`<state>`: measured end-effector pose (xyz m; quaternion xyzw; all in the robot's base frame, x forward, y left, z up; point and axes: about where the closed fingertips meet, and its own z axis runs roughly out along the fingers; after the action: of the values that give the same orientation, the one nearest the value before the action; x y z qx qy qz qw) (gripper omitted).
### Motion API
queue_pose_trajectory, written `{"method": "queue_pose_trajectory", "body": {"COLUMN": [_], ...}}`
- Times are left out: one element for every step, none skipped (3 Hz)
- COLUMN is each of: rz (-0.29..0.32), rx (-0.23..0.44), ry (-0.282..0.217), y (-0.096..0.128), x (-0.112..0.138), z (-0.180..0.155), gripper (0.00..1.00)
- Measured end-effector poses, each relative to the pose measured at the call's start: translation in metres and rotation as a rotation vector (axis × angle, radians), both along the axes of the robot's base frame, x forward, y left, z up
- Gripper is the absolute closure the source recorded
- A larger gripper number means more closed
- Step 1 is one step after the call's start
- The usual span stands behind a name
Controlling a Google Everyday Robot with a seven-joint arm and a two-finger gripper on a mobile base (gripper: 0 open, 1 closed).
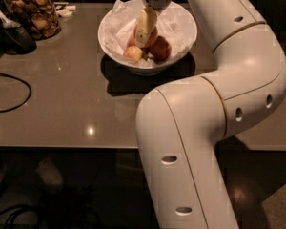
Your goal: Pick apple from white bowl
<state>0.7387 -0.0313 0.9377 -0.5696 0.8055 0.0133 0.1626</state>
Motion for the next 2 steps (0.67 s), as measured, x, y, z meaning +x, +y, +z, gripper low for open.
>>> {"method": "queue_pose_trajectory", "body": {"rz": [0.000, 0.000], "rx": [0.001, 0.006], "ry": [0.024, 0.047], "y": [-0.0009, -0.0023], "x": [-0.0002, -0.0008], "z": [-0.0100, -0.0189], "gripper": [0.10, 0.10]}}
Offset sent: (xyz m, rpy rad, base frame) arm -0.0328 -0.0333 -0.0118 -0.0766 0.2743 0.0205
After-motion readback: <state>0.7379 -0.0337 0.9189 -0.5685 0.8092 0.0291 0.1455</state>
